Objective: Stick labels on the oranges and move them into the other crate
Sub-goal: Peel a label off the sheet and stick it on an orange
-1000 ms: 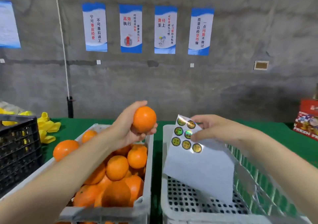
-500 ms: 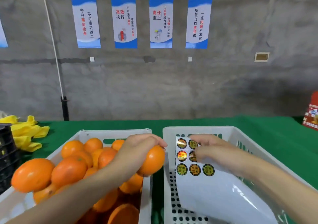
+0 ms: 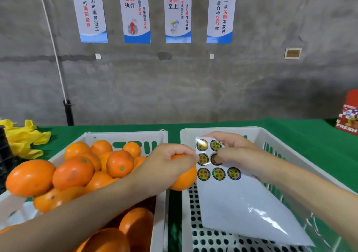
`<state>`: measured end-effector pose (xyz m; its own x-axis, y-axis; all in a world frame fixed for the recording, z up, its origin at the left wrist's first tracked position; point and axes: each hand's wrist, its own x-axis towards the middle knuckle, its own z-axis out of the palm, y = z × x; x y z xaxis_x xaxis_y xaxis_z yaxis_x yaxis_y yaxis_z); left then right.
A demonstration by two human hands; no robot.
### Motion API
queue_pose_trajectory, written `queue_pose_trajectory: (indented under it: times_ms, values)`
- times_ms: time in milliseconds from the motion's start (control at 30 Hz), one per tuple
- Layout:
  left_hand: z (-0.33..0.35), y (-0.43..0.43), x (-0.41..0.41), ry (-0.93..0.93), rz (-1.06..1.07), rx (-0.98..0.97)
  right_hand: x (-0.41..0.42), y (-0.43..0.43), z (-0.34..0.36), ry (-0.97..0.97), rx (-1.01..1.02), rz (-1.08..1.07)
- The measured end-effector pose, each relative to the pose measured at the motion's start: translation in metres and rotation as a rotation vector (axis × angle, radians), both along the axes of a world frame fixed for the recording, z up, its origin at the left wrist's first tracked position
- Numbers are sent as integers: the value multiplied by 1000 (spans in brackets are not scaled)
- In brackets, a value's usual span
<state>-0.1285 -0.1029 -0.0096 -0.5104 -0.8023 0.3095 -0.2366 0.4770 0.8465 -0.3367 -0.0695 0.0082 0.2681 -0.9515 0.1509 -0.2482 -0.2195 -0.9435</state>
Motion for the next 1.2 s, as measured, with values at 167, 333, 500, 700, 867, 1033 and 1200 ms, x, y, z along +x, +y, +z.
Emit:
queue_pose_trajectory:
  times_ms: [167, 333, 500, 700, 867, 1033, 1200]
  values:
    - [-2, 1, -4, 122, 81, -12, -3, 5, -5, 666, -835, -468]
    - [-6, 4, -1, 70, 68, -91, 6, 11, -15, 539, -967, -367]
    - [-5, 5, 0, 124, 59, -108, 15, 12, -21, 369, -757, -313]
    - [-5, 6, 2, 103, 31, -121, 15, 13, -18, 248, -695, -273]
    - [-5, 9, 2, 81, -3, -75, 15, 15, -20, 293, -745, -297]
    - [-4, 6, 2, 93, -35, -41, 16, 19, -18, 351, -790, -281]
    - [-4, 9, 2, 39, -25, -69, 12, 20, -14, 348, -660, -234]
